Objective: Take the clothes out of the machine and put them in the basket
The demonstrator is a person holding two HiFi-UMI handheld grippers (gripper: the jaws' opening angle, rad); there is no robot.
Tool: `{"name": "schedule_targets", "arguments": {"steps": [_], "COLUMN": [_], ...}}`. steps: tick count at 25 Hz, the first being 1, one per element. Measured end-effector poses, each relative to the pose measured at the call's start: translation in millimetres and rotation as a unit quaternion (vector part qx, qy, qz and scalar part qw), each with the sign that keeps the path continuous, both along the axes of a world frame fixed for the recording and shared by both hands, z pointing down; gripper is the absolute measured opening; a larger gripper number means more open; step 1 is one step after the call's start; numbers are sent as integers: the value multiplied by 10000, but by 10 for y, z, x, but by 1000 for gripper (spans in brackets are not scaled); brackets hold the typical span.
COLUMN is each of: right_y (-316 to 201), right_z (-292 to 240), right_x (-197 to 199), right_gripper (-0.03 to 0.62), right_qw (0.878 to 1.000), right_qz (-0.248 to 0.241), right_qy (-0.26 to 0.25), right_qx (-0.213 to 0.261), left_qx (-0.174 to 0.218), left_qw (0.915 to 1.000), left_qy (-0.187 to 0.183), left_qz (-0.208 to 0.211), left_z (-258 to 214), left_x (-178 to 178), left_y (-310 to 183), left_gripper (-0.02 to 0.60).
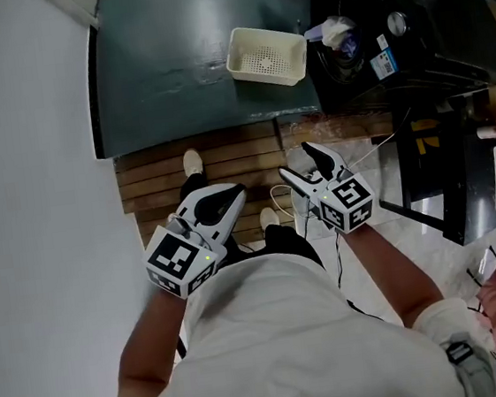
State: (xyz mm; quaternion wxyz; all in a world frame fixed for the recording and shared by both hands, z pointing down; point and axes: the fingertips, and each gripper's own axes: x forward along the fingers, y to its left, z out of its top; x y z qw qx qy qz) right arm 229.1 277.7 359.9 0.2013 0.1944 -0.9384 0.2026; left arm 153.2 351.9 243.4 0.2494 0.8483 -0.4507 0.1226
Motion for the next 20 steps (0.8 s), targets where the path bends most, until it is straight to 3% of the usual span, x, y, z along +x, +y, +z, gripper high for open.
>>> {"name": "schedule_targets", "arguments": {"steps": [5, 12, 17, 20], "right_y": [-508, -1226, -1655, -1908], "right_z": [98, 134, 42, 19], "right_x": [-353, -1202, -1577, -1651], "right_gripper": [318, 318, 318, 318], "right_qw": [9981, 9911, 9788, 9722], "right_qz": [537, 1112, 1782, 2042], "right_qy": [288, 706, 898, 1039], "right_qx": [-24, -187, -457, -485], "left_qx": [10, -158, -202, -224], "left_qw": [9974, 9871, 9758, 9700], "left_qy": [266, 462, 345, 309], "left_qz": [670, 1528, 2149, 2402], "left_z": [74, -53, -312, -371], "left_x": [-417, -1295, -1923, -2093], "left_y": [-483, -1210, -1617, -1847], "left_gripper": [-2, -2, -2, -3]}}
